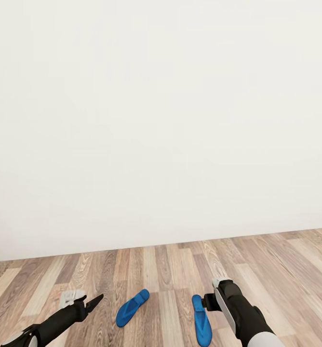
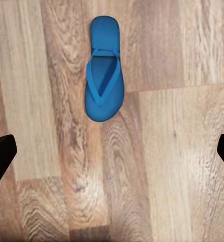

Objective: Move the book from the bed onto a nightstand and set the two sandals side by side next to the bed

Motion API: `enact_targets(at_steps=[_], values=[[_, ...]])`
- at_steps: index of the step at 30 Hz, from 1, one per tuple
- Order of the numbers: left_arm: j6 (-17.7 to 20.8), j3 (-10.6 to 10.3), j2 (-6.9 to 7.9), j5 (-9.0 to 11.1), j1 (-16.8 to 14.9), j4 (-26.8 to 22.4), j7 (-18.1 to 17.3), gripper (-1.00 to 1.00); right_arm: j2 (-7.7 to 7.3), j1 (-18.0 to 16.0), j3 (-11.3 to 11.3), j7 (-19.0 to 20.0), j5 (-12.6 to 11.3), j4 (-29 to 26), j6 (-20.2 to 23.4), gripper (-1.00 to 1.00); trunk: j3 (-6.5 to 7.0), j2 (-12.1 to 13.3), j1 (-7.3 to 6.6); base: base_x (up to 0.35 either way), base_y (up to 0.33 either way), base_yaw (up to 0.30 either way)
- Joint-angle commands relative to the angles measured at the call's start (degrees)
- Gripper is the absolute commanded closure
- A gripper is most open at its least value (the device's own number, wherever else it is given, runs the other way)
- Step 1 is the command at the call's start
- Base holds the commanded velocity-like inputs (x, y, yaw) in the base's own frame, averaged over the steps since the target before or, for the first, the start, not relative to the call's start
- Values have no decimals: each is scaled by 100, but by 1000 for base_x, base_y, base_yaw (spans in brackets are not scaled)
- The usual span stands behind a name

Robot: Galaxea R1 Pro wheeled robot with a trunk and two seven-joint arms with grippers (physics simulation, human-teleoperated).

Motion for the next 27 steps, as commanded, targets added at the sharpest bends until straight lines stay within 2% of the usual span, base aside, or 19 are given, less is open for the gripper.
enact_targets(at_steps=[1, 11, 27], values=[[54, 4, 0, 44, -3, 0, -15, -100, 2, -2, 14, -21, 4, -7, 29, -100, -6, -2, -1, 6, 7, 0], [55, -4, 0, 36, -3, 0, -10, -100, 45, -2, 35, -21, 4, -8, 30, -100, -6, -2, -1, 198, 1, 0], [61, 7, 0, 44, -3, 0, -31, -100, 46, -2, 39, -21, 4, -9, 30, -100, -6, -2, -1, 88, 0, 0]])
